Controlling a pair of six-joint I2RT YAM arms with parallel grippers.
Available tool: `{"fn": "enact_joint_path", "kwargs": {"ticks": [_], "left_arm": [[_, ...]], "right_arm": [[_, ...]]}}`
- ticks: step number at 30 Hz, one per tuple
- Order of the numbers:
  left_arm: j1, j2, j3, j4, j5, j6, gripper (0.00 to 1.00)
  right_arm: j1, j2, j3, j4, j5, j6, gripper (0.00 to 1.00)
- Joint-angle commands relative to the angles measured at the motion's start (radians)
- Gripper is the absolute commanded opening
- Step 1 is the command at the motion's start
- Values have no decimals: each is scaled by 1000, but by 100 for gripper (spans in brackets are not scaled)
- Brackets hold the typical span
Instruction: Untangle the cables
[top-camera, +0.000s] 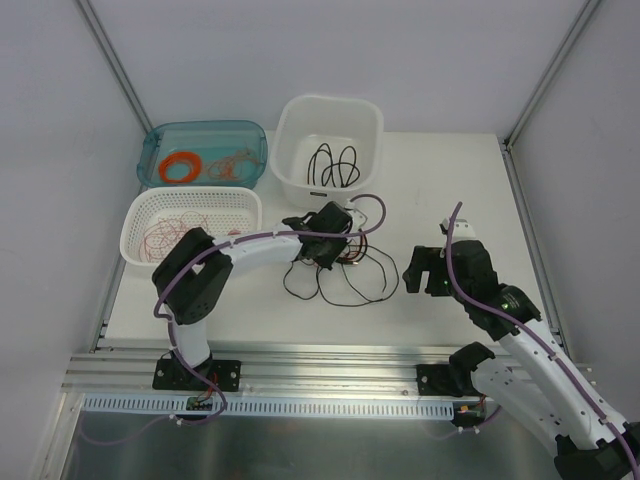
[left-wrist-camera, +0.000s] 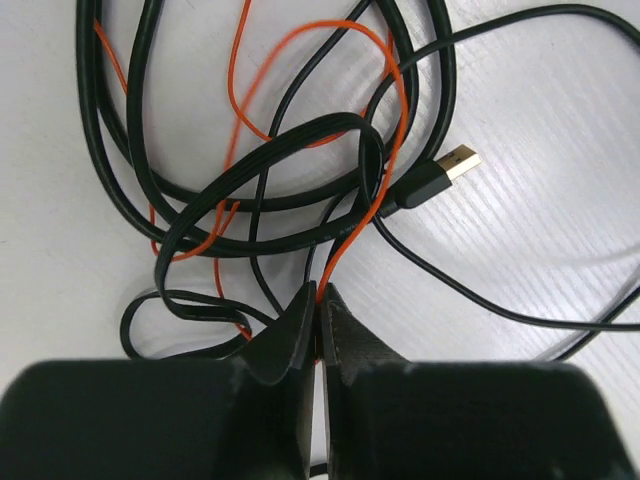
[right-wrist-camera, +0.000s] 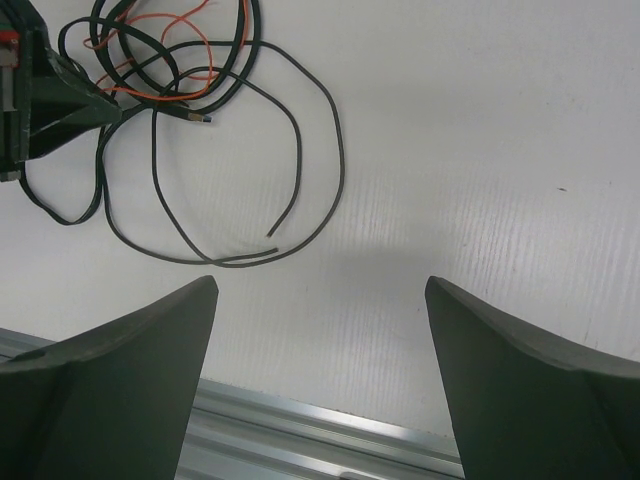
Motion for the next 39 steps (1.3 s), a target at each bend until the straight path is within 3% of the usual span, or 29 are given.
{"fn": "enact_joint_path", "kwargs": {"ticks": [1, 11, 16, 23, 29, 32, 36, 39], "left_arm": [[-2, -109, 43, -38, -15, 13, 0], [-2, -322, 250, -187, -3, -25, 0], [-2, -362, 480, -283, -24, -17, 0], [-2, -346, 860, -363, -113, 49, 0], [15, -316, 1060, -363, -211, 109, 0], [84, -330, 1109, -360, -187, 58, 0], [263, -355, 1120, -351, -107, -87, 0], [359, -358, 1126, -340, -64, -108, 0]], "right_arm": [[-5, -7, 11, 5, 1, 1, 90], [-4, -13, 7, 14, -2, 10, 91], [-5, -14, -4, 31, -16, 23, 99], [-4, -27, -15, 37, -19, 27, 100], [-5, -34, -22, 37, -22, 29, 100], [-4, -45, -27, 37, -21, 24, 100], [-4, -43, -30, 43, -18, 24, 100], [-5, -36, -30, 48, -27, 27, 100]]}}
